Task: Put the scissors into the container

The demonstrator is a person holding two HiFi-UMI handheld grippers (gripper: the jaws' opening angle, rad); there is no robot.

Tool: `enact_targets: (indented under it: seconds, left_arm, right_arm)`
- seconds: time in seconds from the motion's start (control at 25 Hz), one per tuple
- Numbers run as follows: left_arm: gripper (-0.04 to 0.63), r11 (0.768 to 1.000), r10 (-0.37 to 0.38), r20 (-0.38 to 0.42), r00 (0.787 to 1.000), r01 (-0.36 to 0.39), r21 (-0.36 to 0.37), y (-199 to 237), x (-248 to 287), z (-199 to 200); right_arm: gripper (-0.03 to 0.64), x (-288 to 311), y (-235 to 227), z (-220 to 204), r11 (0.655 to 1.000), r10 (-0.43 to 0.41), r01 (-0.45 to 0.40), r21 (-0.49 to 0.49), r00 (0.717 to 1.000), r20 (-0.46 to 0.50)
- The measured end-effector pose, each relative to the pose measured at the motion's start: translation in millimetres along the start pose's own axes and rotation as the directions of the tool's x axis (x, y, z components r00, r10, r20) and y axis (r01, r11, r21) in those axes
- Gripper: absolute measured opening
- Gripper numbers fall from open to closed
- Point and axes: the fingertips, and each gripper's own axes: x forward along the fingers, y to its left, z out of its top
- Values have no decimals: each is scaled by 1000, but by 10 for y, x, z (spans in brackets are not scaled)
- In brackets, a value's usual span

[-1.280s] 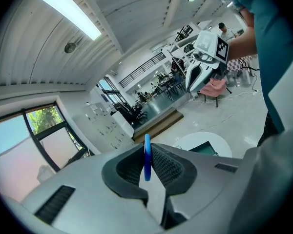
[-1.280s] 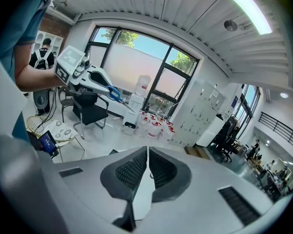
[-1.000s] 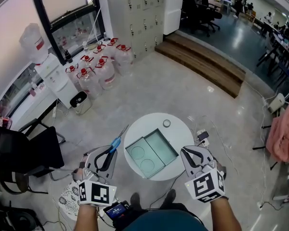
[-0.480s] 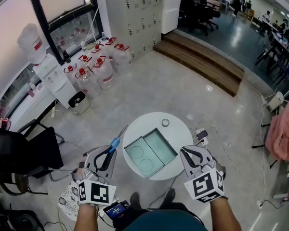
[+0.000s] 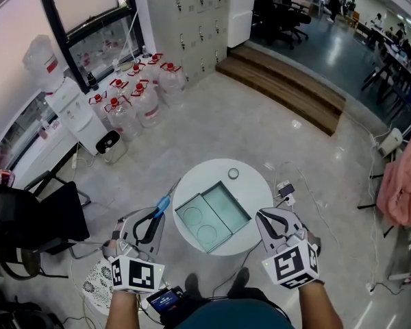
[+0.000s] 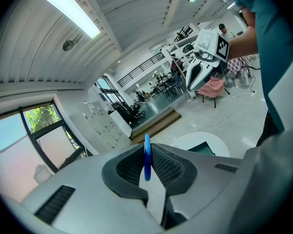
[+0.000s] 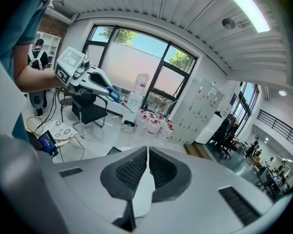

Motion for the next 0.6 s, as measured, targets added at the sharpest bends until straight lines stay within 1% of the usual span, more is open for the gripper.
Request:
enact_targets:
  seconds: [0.2,0.6]
  left_arm:
    - [55,1000,-15,-11,1000,15,-3,-65,134,-74]
    - [55,999,-49,-45,998,48,-24,-192,644,-345]
  right_arm:
    - [38,48,-19,-151,1000,0,0,17,1000,-17]
    - [39,298,-25,-515,998,27,-23,56,998,-65]
